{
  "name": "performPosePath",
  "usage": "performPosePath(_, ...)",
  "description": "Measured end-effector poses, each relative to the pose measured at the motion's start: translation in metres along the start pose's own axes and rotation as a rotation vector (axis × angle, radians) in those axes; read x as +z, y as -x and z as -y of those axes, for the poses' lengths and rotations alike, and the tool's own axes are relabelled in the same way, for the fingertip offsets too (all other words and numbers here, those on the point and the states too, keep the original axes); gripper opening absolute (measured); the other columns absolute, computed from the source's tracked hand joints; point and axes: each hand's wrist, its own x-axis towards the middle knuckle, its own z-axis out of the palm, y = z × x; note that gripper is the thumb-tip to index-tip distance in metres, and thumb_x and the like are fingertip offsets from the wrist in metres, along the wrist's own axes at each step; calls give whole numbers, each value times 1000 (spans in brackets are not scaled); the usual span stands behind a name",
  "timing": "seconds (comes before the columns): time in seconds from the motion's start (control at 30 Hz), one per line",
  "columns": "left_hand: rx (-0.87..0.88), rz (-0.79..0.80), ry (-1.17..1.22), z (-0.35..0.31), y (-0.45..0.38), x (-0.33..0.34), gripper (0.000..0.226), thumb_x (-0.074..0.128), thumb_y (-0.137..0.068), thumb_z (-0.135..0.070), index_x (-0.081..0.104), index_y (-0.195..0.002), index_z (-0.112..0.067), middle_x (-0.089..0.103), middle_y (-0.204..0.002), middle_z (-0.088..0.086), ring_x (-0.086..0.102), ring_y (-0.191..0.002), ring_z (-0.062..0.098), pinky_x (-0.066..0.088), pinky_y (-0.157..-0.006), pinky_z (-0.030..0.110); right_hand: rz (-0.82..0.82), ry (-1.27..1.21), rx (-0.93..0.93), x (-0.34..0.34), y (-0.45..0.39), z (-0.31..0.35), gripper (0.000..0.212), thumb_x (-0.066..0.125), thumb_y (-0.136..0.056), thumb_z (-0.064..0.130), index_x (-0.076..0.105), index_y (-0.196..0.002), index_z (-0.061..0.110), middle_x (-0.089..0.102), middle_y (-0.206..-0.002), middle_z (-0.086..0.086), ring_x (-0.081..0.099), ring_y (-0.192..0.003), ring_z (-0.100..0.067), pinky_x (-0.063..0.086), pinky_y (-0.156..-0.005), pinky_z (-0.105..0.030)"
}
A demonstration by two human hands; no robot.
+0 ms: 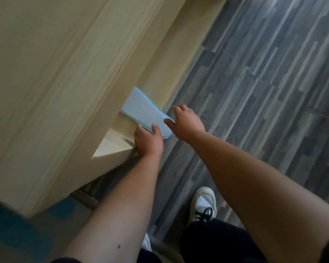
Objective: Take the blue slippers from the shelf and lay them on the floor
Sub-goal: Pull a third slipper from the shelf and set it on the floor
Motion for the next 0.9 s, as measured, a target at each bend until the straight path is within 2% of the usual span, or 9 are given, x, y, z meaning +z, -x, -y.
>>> performPosePath(0.13, -126, -117, 75, 2, -41, 25, 50, 48, -94, -33, 48, -129, 3, 54, -134, 23, 50, -123, 39, 38, -99, 40, 54, -43, 5, 24, -53, 4, 55, 49, -95, 45, 45, -138, 11, 50, -137, -13, 49, -124, -32, 42, -97, -40)
performPosePath(0.33, -216, -192, 157, 15, -69, 43, 42, 50, -93, -22, 49, -121, 9, 55, -128, 29, 53, -119, 42, 41, -96, 40, 81, -73, 15, 45, -90, 14, 43, 50, -95, 38, 56, -127, 10, 59, -126, -13, 56, -114, -32, 48, -89, -38)
performPosePath(0.43, -187, -230, 211, 17, -75, 41, 35, 47, -94, -18, 54, -118, 7, 59, -123, 29, 56, -114, 42, 43, -92, 40, 105, -84, 28, 50, -97, 15, 36, 51, -93, 34, 61, -118, 10, 64, -118, -13, 60, -105, -32, 48, -80, -35)
performPosePath(0.63, -121, -285, 208, 17, -84, 32, 31, 45, -95, -13, 58, -117, 5, 61, -121, 28, 57, -114, 40, 41, -94, 39, 94, -147, 47, 53, -101, 17, 27, 57, -88, 30, 65, -108, 13, 66, -109, -9, 60, -100, -30, 44, -74, -32)
performPosePath(0.77, -18, -300, 153, 8, -75, 20, 32, 46, -95, -13, 57, -121, 1, 61, -123, 25, 55, -116, 38, 34, -95, 36, 91, -272, 67, 41, -92, 17, 7, 59, -84, 23, 63, -82, 17, 64, -87, -7, 58, -82, -24, 36, -66, -26)
performPosePath(0.9, 63, -285, 66, -15, -42, -11, 32, 47, -95, -14, 58, -123, -5, 61, -124, 21, 55, -116, 36, 33, -92, 34, 52, -493, 139, 8, -49, 17, 8, 65, -84, 21, 66, -86, 13, 66, -83, -7, 57, -75, -20, 43, -67, -28)
